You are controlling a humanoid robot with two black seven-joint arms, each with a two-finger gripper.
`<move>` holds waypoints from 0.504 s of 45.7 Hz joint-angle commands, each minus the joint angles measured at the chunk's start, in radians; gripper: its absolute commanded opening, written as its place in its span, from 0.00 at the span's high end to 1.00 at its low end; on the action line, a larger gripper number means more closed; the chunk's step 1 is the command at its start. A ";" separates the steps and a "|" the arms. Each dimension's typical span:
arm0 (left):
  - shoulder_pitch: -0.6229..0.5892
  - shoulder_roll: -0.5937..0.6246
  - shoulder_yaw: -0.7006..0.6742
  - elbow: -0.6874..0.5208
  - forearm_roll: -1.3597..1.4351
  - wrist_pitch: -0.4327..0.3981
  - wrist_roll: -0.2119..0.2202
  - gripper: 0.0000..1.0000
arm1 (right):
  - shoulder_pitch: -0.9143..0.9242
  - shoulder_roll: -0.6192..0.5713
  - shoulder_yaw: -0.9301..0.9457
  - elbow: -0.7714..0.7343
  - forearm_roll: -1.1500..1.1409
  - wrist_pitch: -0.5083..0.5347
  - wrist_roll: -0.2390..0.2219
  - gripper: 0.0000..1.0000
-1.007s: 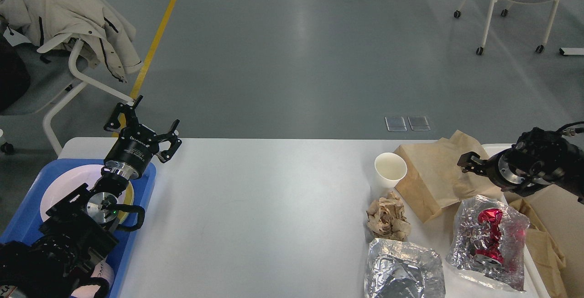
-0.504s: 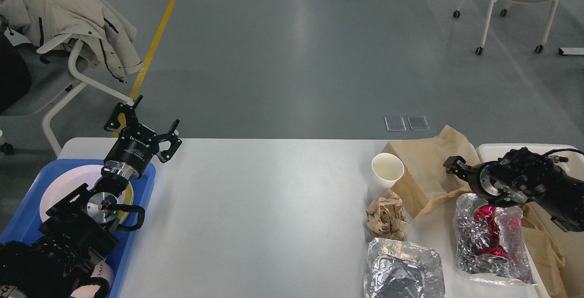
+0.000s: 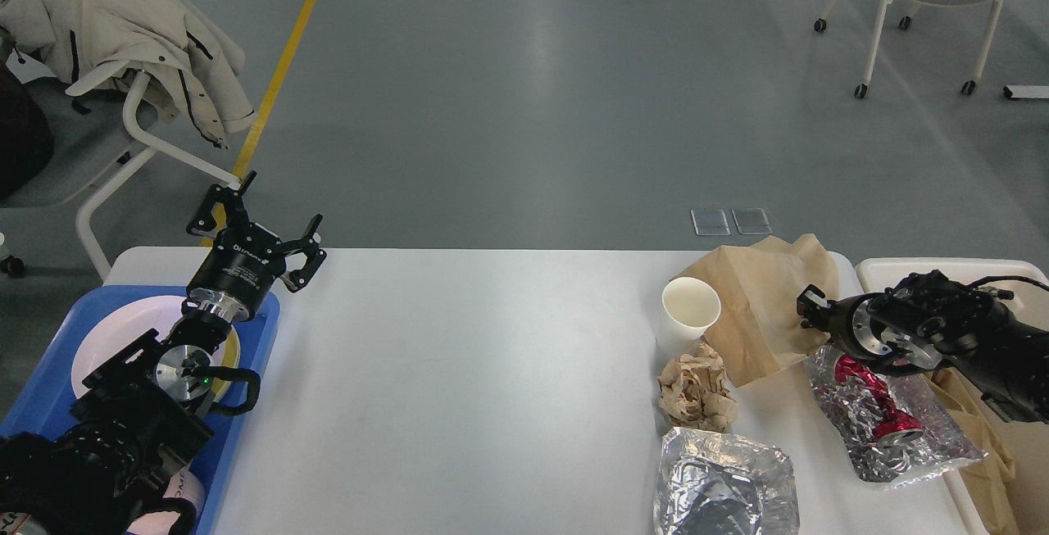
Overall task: Tidy desktop
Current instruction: 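Push the second brown paper bag into the bin with the right gripper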
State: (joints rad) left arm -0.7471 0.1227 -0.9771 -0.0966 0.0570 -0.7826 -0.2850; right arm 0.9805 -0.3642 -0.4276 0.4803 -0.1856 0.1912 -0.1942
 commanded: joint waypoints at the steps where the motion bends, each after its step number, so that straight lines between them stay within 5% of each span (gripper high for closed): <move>1: 0.000 0.000 0.000 0.000 0.000 0.000 0.000 0.00 | 0.003 -0.002 0.003 0.001 0.000 0.001 0.001 1.00; 10: 0.000 0.000 0.000 0.000 0.001 0.000 0.000 0.00 | 0.084 -0.071 -0.006 0.061 0.000 0.069 0.007 1.00; 23: 0.000 0.000 0.000 0.000 0.001 -0.001 0.000 0.00 | 0.472 -0.298 -0.108 0.175 -0.015 0.428 0.027 1.00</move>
State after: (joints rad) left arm -0.7471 0.1227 -0.9772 -0.0967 0.0575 -0.7827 -0.2843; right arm 1.2860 -0.5864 -0.4830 0.6373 -0.1990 0.4641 -0.1803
